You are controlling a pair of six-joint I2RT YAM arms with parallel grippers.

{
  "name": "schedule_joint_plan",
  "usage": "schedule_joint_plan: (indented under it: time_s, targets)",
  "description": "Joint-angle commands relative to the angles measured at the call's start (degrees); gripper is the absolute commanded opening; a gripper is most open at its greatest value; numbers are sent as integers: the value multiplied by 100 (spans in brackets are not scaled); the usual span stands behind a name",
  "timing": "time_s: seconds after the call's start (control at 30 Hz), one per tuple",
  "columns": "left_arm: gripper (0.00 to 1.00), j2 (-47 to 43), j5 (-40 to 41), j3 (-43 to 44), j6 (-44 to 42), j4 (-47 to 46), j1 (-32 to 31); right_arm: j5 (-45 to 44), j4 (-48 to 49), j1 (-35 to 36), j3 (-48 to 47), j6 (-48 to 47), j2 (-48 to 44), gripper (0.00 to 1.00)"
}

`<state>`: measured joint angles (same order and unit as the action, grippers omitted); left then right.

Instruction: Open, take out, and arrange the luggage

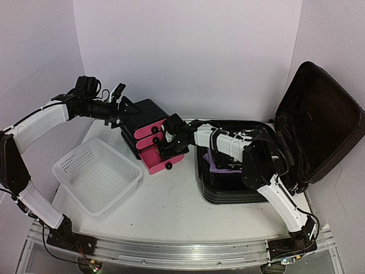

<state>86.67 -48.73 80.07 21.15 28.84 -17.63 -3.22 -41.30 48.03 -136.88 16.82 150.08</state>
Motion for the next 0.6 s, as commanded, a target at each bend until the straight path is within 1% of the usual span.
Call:
schedule_joint_plan:
  time_s: [0.0,0.1,0.17,0.33,0.5,0.57]
  targets:
    - [100,-85,-159,0,30,-291,-20,-158,237,8,-132,7,-342,84]
    - [99,-81,-148,0,30,-293,-16,-154,236,6,-13,14,-508,87]
    - [99,-80,-147,0,30,-298,-15,-152,231,9,68,49,-626,87]
    - [100,-87,-141,-9,21,-299,-13,-152,228,9,699,207,-1191,83]
    - [99,-87,-140,-8,28,-301,-14,-135,232,68,1637,318,-1787,73]
    - [99,-89,-143,-1,30,-300,-19,-192,291,89,1994,404,-1931,67]
